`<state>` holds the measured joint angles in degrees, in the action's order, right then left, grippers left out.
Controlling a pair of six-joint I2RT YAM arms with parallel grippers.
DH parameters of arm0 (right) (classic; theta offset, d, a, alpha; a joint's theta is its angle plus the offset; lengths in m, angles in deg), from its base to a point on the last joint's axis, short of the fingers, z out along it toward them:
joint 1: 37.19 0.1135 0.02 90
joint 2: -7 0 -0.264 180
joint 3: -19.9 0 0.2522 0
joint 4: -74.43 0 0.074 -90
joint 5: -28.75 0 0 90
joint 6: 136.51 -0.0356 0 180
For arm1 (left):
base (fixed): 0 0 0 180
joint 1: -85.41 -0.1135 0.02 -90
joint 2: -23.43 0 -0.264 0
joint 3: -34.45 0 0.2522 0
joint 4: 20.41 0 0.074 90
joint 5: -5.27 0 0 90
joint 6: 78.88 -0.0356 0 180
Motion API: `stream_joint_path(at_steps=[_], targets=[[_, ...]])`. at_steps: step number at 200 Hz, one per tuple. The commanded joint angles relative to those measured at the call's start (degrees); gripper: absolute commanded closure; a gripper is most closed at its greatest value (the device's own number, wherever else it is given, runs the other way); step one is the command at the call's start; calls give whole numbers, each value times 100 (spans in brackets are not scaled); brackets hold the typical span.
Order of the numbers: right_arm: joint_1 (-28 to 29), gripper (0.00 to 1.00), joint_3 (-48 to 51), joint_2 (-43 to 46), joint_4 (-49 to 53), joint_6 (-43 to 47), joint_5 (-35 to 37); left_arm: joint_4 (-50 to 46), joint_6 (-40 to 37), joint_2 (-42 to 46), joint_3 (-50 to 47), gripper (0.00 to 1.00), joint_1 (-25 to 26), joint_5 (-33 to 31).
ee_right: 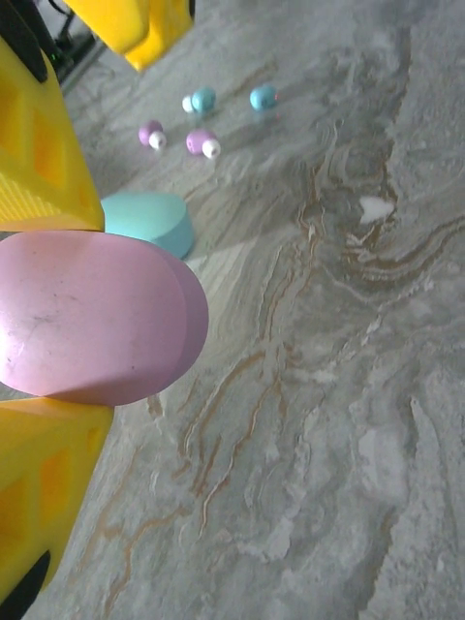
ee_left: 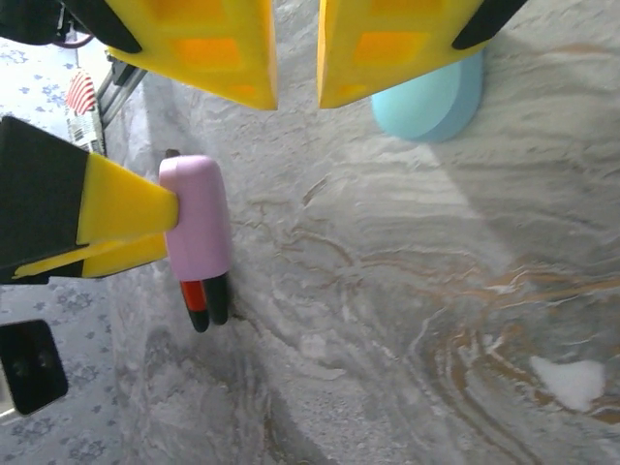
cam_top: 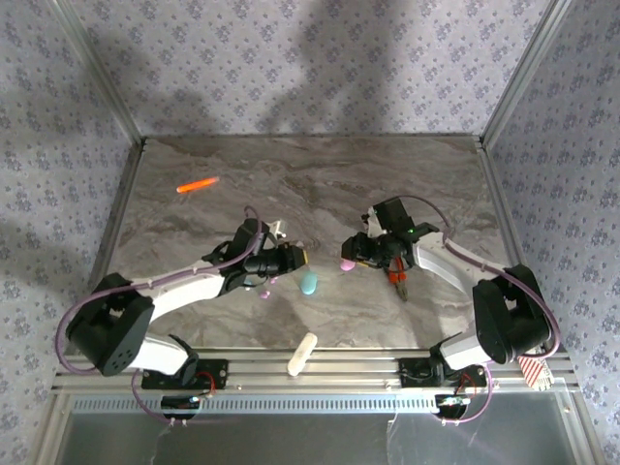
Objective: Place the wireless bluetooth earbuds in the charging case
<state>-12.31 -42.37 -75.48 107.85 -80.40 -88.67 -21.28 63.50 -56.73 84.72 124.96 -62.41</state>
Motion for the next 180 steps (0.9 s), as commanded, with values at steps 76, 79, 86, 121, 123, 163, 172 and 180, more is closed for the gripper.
stream_joint_path(at_steps=[76, 79, 86, 121, 123, 163, 172, 180], targets=[[-110, 59, 31, 85, -455, -294, -882, 1400, 575, -1094, 609, 75, 202, 753], [-111, 59, 29, 83, -462, -315, -892, 1418, 584, -1111, 611, 75, 202, 765], [-111, 59, 17, 74, -484, -333, -916, 1436, 596, -1141, 620, 75, 203, 775], [-134, 61, -18, 22, -555, -408, -991, 1478, 598, -1238, 633, 73, 207, 807], [-133, 61, -18, 15, -548, -412, -993, 1484, 598, -1243, 637, 73, 210, 812], [-146, 62, -49, -54, -547, -426, -976, 1546, 624, -1291, 655, 71, 211, 876], [-148, 62, -62, -67, -549, -426, -976, 1550, 631, -1296, 659, 71, 209, 894], [-148, 62, -69, -78, -546, -417, -968, 1558, 631, -1300, 669, 71, 207, 900]])
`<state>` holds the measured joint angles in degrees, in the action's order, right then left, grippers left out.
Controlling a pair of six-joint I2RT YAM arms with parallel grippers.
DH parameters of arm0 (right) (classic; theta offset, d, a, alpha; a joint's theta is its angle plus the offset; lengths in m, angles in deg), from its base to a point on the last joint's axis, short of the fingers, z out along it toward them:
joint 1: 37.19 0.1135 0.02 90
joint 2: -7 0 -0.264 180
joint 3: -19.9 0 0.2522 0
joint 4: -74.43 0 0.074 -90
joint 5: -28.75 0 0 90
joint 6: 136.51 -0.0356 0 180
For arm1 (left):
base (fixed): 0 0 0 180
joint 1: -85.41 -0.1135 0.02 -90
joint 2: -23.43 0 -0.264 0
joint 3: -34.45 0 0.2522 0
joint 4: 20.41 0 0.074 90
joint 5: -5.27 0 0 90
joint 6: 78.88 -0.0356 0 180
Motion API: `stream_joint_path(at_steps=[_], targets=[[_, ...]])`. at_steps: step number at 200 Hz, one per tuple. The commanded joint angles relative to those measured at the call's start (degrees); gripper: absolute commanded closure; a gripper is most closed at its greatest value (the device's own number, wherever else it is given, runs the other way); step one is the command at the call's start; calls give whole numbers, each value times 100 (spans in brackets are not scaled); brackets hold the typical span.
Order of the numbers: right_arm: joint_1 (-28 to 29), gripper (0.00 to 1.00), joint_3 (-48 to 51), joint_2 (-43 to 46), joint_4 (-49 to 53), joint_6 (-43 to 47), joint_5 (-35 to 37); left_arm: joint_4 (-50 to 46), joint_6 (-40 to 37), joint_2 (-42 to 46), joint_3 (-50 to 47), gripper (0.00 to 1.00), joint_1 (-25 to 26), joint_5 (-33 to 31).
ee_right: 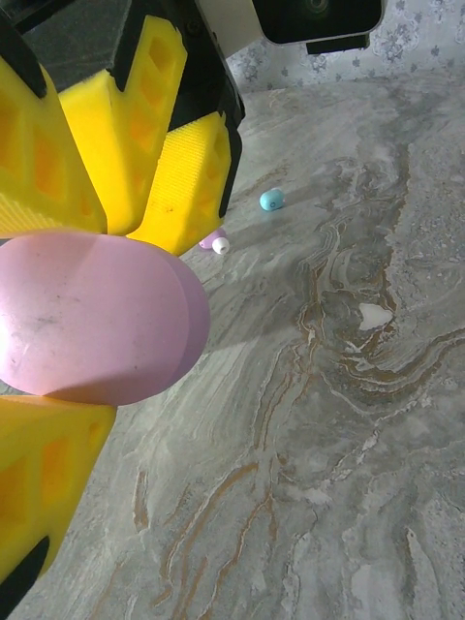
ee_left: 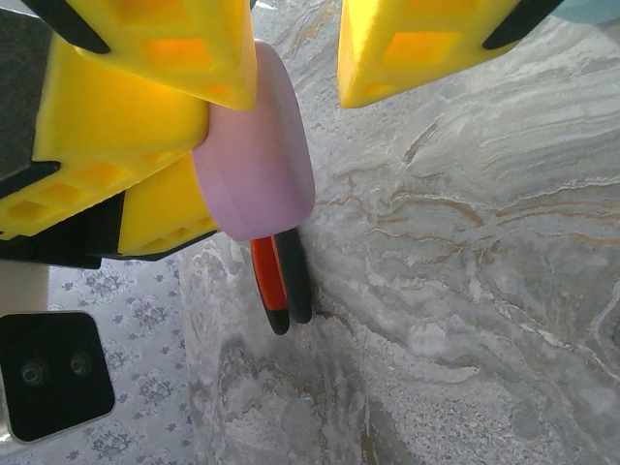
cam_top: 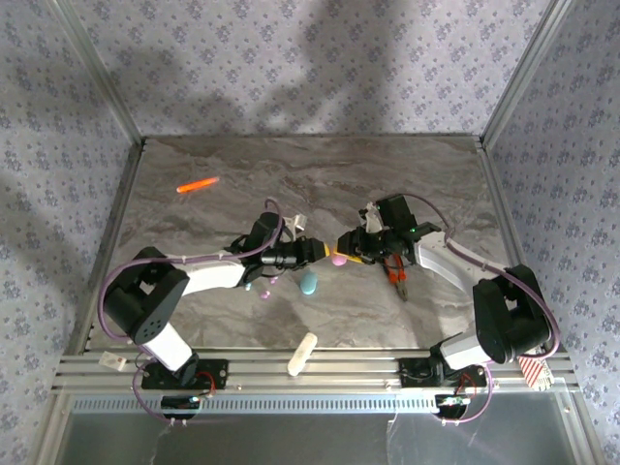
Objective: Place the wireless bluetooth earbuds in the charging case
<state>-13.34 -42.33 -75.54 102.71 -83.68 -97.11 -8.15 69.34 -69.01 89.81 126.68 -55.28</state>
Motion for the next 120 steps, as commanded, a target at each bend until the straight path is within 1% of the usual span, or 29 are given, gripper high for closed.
stream_joint_path(at_steps=[1, 48, 103, 120], targets=[[-42, 62, -74, -70, -35, -93, -124, 249, 48, -72, 162, 71, 36, 185], [-40, 63, -84, -125, -71, -124, -141, 307, 58, -141, 164, 67, 38, 245], [-46, 64, -107, -149, -177, -225, -245, 368, 76, -246, 146, 65, 38, 245], [-48, 64, -115, -127, -228, -271, -306, 260, 26, -265, 162, 65, 38, 213]])
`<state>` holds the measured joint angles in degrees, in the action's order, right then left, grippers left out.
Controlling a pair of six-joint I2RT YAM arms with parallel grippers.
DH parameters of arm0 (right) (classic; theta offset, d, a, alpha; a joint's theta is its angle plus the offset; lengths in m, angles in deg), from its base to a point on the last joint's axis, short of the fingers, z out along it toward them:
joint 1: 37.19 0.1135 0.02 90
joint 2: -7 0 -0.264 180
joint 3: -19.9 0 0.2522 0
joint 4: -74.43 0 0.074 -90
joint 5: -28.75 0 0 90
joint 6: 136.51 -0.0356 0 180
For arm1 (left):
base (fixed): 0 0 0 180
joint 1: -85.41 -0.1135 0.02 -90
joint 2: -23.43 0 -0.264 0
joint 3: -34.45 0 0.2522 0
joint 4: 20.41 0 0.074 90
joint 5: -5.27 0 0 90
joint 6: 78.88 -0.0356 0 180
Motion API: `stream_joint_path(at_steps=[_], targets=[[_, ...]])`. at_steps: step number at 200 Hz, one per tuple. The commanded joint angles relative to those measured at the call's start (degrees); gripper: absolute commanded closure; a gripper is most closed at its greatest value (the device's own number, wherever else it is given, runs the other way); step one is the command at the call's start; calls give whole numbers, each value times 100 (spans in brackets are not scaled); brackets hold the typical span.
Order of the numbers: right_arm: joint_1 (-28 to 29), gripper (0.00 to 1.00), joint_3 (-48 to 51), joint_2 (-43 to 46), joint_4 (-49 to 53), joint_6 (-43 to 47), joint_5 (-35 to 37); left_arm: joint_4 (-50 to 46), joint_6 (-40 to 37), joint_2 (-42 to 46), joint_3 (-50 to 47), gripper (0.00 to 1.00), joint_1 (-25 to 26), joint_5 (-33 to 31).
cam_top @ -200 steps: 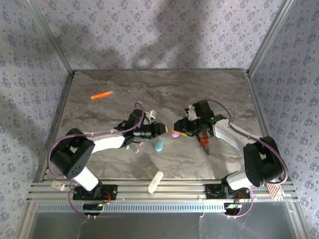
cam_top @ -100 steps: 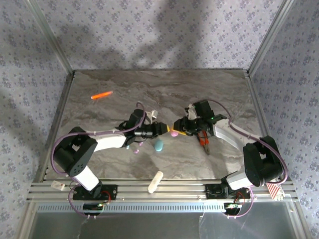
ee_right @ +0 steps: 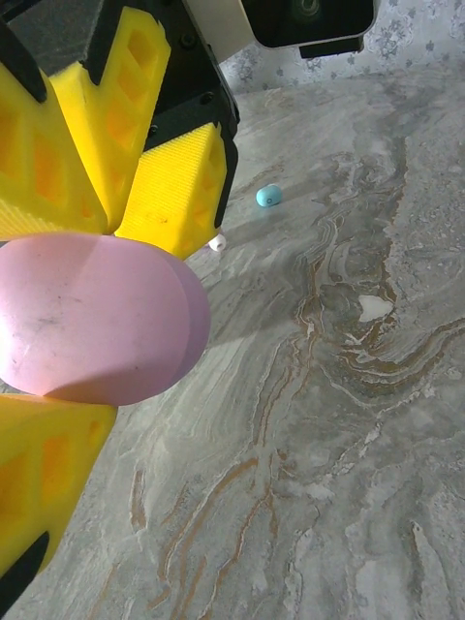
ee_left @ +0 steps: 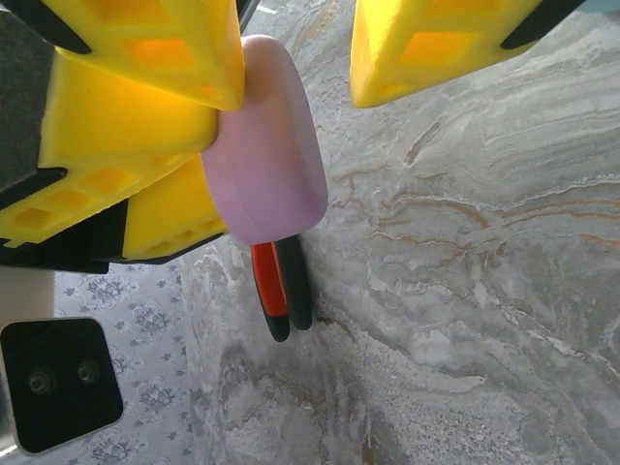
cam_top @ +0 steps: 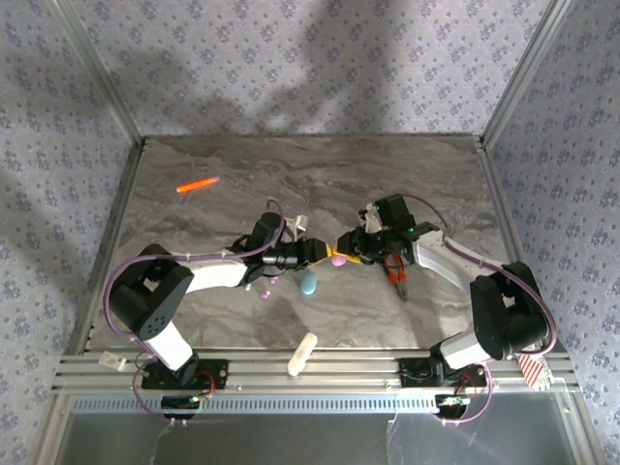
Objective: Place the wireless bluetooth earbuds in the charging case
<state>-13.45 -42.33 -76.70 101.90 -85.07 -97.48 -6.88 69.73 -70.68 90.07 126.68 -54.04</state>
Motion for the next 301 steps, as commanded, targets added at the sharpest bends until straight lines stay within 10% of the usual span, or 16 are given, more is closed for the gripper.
stream_joint_path(at_steps=[1, 144, 215, 301], targets=[[-37, 64, -112, -9, -144, -132, -274, 122, -19, -99, 137, 65, 38, 82], [-238, 65, 35, 258, 86, -28, -217, -540, -169, 191, -54, 63, -439, -115], [-234, 65, -84, -317, -365, -133, -432, -858, -346, 157, 246, 90, -435, 32], [-25, 65, -445, -1229, -1099, -489, -713, -808, -405, -556, 638, 95, -438, 138]])
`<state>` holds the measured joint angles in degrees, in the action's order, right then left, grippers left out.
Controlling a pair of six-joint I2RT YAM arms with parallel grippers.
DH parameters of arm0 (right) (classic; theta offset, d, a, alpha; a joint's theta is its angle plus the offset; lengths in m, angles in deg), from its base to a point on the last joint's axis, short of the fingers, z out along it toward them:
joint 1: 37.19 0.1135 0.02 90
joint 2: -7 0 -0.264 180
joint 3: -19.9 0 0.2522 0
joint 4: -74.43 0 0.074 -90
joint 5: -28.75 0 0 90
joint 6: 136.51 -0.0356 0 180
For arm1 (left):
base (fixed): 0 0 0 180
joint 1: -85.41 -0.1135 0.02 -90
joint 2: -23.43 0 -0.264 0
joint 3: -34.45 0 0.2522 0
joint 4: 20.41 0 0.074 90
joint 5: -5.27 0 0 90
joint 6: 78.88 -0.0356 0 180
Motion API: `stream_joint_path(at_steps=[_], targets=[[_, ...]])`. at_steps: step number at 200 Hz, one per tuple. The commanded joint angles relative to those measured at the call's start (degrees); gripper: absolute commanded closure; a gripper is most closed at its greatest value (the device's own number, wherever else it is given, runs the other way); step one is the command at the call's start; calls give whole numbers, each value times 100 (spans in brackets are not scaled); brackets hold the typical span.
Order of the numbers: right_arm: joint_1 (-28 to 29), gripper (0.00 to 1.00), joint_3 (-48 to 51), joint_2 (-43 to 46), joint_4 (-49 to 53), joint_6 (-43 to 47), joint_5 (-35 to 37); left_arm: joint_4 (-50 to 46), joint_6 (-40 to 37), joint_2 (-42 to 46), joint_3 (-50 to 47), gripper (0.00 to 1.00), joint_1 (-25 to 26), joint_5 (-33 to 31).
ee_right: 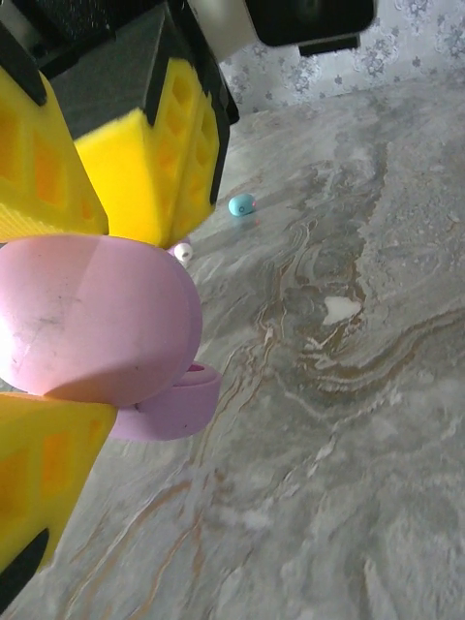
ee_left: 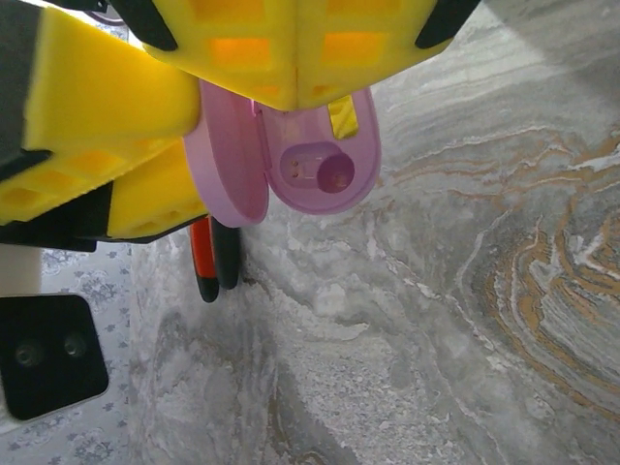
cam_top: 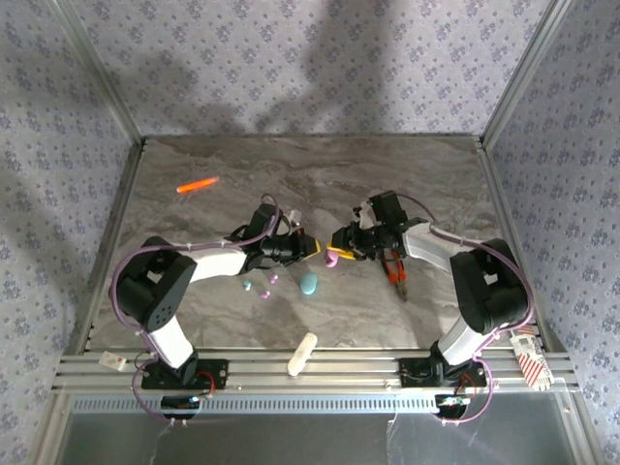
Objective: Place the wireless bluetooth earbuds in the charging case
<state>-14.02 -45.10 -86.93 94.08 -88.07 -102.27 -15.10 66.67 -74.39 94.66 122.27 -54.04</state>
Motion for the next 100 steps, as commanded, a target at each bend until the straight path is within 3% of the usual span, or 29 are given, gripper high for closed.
stream_joint_path(at_steps=[1, 100], targets=[[30, 65, -171, -214, -330, -196, -238, 20, -98, -198, 179, 95, 4, 138], [-25, 59, -32, -726, -870, -397, -451, 349, 62, -917, 440, 96, 74, 374]])
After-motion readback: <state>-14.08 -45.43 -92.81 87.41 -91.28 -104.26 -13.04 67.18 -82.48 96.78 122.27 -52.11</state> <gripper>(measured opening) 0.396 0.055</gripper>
